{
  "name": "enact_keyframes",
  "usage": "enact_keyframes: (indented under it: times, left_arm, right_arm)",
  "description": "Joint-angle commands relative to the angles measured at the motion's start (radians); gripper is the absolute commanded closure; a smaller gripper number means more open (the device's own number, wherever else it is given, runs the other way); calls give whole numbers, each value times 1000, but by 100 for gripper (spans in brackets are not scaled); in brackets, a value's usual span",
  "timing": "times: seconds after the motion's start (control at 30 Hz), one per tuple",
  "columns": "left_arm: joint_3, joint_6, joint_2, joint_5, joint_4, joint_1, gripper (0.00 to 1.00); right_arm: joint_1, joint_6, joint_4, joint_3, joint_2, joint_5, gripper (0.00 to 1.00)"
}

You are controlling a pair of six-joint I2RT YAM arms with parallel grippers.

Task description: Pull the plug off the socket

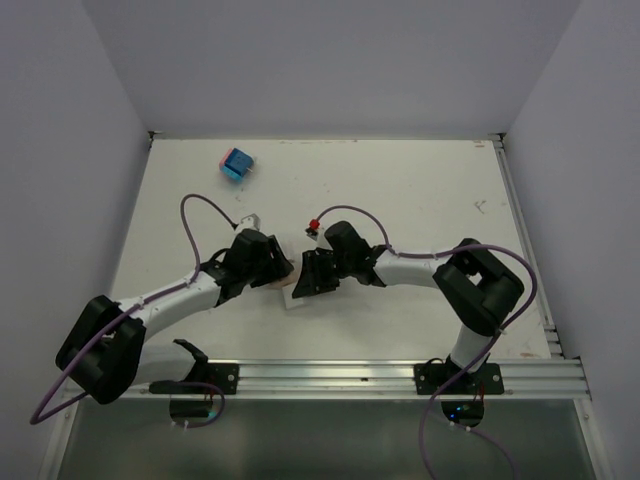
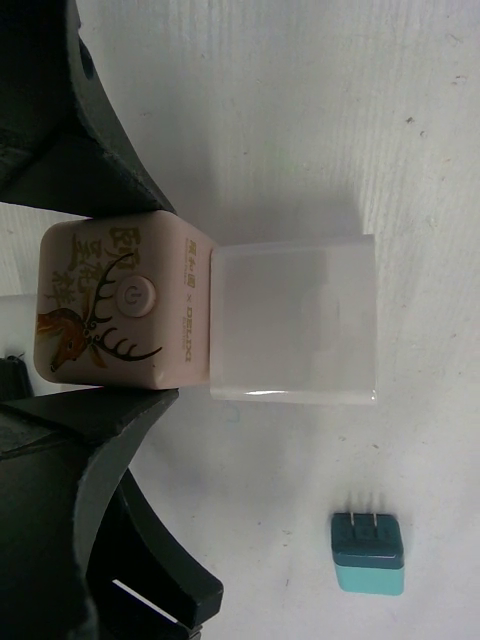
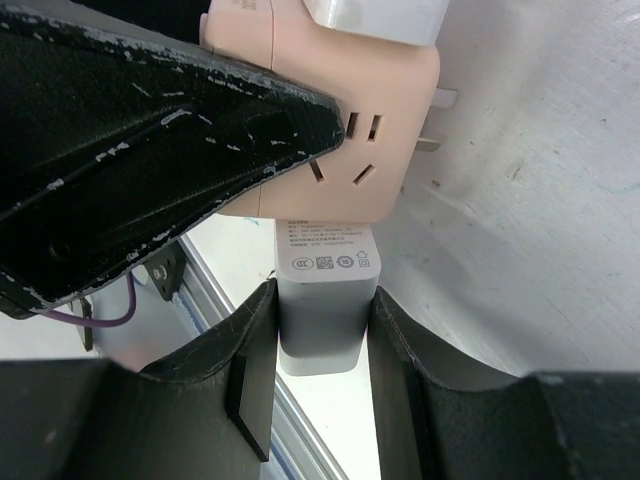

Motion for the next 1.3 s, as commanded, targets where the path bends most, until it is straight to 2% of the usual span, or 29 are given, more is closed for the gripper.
enact_keyframes:
  times: [0.0,0.4,1.27]
  left_arm:
    - [46,-7,28,-382,112,51,100]
    - [78,40,51,-413,141,65,100]
    - [11,177,9,-500,249,69,100]
  right_arm:
    - [47,-72,-274,-47,-9,-253,100]
    - [50,-114,-287,-94,-15,-292,100]
    - [49,-193,-353,-154,-84,-374,100]
